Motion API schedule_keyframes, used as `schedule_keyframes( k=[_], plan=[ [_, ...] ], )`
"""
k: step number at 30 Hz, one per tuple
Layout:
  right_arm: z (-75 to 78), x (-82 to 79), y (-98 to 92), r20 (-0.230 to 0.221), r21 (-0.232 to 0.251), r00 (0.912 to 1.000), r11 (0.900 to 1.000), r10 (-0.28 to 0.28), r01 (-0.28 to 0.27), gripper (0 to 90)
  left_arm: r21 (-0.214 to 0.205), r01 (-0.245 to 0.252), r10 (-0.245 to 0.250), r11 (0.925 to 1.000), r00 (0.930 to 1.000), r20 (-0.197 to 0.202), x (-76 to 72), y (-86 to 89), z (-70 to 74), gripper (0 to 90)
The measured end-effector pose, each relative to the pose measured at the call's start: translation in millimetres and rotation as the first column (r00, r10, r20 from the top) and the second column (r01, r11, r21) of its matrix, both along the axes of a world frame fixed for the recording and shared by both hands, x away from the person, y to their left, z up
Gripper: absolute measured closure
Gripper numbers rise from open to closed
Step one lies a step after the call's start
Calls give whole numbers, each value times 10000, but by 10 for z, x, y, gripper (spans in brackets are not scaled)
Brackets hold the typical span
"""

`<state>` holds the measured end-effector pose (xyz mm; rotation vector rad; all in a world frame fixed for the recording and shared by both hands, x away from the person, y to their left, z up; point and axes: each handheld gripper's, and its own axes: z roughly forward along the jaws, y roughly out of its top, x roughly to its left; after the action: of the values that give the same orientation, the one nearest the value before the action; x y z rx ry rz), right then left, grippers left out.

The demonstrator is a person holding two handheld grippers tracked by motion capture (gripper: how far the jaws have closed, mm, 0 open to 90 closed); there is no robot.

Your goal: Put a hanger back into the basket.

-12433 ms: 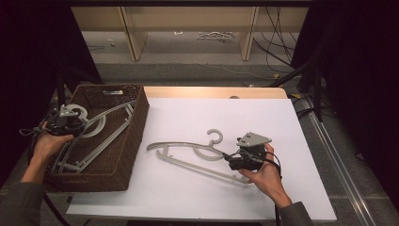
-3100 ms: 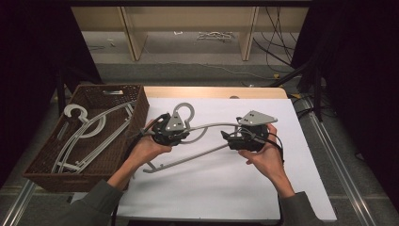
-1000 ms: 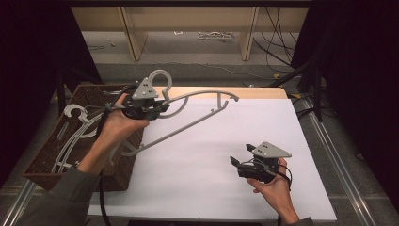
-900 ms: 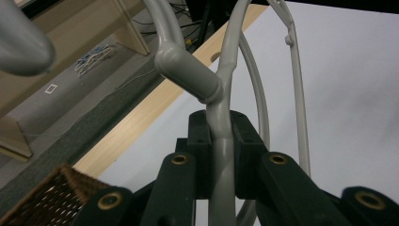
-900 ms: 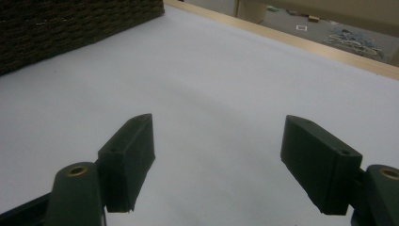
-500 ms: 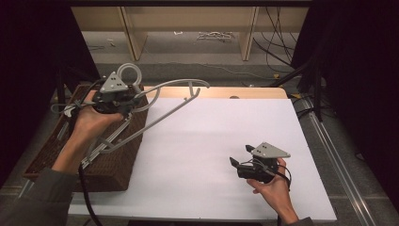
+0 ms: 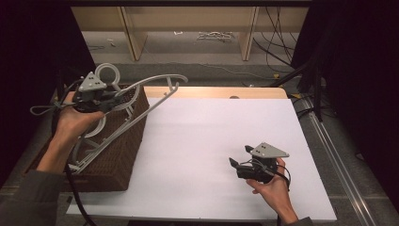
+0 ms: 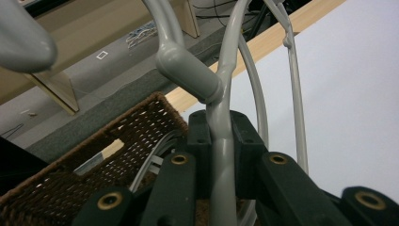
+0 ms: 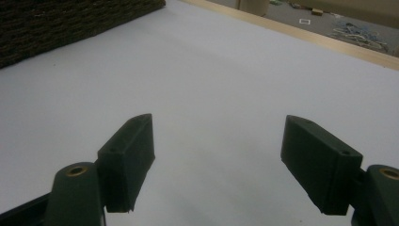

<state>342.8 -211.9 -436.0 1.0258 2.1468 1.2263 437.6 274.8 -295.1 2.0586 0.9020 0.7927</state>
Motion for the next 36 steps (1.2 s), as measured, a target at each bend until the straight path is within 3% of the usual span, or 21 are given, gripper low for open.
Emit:
schedule_keyframes(
  k=[1, 3, 4, 8, 9, 12, 13, 16, 20, 24, 31, 36],
  plan=[
    [-1, -1, -1, -15, -10, 10000, 10000, -22, 21, 271, -68, -148, 148, 9999, 9999, 52, 2, 34, -15, 807],
    [5, 1, 1, -34, 40, 10000, 10000, -13, 14, 272, 187, -122, 121, 9998, 9999, 69, 3, 98, -21, 806],
    [2, 4, 1, 13, -10, 10000, 10000, 12, -12, 271, -2, -293, 293, 9996, 9995, 139, -2, 113, -40, 806],
    [-3, 4, 5, -35, -33, 10000, 10000, 39, -39, 272, -50, -442, 443, 9990, 9989, 134, -2, 217, -80, 807],
    [-3, 5, 6, -1, -34, 10000, 10000, 22, -22, 272, -272, -595, 601, 9979, 9980, 209, -1, 231, -104, 806],
    [-5, -1, 5, -92, -27, 10000, 10000, 18, -19, 272, -198, -671, 675, 9976, 9975, 214, 11, 312, -131, 806],
    [-4, 3, 3, -32, -15, 10000, 10000, 5, -5, 271, -370, -752, 760, 9965, 9968, 229, 16, 326, -150, 806],
    [-2, 4, 3, -12, 1, 10000, 10000, -2, 2, 272, -314, -848, 858, 9959, 9958, 324, 31, 390, -178, 806],
    [-5, 8, 5, -20, -28, 10000, 10000, -22, 22, 272, -565, -1027, 1052, 9931, 9935, 431, 39, 462, -215, 807],
    [-7, 4, 9, -119, -17, 9999, 10000, -7, 7, 271, -469, -1234, 1254, 9912, 9912, 424, 49, 535, -262, 806],
    [-8, 4, 8, -182, 27, 9998, 10000, 8, -8, 272, -828, -1506, 1555, 9851, 9862, 560, 81, 655, -361, 806],
    [-12, 7, 6, -183, 30, 9998, 10000, 22, -21, 272, -858, -1736, 1781, 9811, 9828, 482, 70, 753, -442, 806]
  ],
)
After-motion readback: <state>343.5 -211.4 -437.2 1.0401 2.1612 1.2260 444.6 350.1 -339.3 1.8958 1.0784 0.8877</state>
